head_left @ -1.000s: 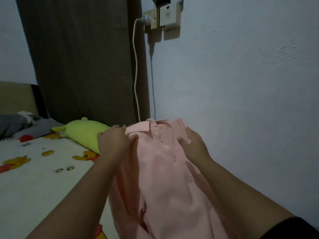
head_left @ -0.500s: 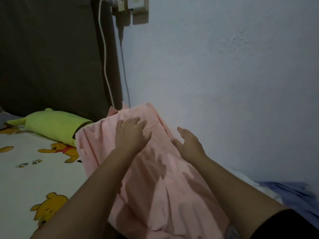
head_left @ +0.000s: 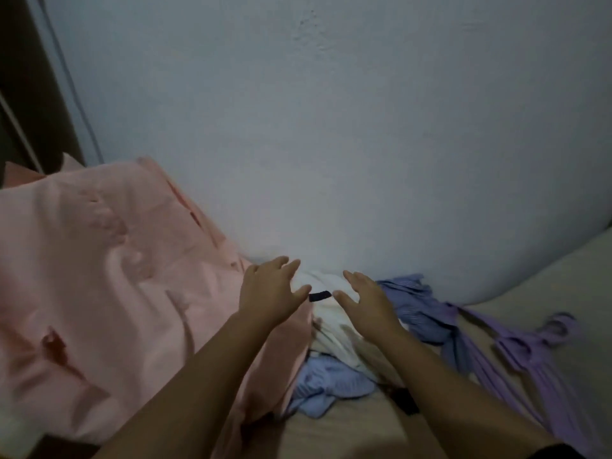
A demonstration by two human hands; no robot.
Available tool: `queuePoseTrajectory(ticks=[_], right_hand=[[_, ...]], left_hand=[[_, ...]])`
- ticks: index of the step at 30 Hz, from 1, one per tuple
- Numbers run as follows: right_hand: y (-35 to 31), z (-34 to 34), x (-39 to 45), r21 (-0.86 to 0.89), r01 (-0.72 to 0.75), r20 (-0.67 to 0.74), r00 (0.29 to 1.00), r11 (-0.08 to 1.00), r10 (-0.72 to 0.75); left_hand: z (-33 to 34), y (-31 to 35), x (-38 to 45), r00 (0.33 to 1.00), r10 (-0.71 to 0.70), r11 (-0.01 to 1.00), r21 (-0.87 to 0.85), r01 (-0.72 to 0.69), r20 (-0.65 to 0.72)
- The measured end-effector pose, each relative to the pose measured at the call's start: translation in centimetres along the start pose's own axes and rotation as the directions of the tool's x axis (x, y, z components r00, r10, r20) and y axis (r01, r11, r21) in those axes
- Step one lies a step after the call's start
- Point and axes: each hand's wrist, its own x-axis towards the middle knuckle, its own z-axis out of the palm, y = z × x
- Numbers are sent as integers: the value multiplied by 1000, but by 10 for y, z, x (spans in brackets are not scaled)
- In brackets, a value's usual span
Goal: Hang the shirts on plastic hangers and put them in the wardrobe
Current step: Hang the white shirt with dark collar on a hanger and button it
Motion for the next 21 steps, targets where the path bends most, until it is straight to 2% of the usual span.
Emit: queuePoseTrajectory(ticks=[3,8,11,16,21], right_hand=[[49,-10,1,-25,-60,3,998,998,60],[110,-11,12,32,-126,7,992,992,126],[131,-3,24,68,-131,26,991,989,129],[131,19,45,165,-59,68,996,985,49],[105,49,75,244,13,172,983,970,-56]], left_hand=[[37,28,10,997,37,997,-68,-33,64],[101,61,27,987,70,983,-176,-44,144],[133,67,38,980,35,970,-241,14,197],[167,50,54,980,-33,943,-320,95,194],[174,6,50,985,-106,959,-247,137,133]])
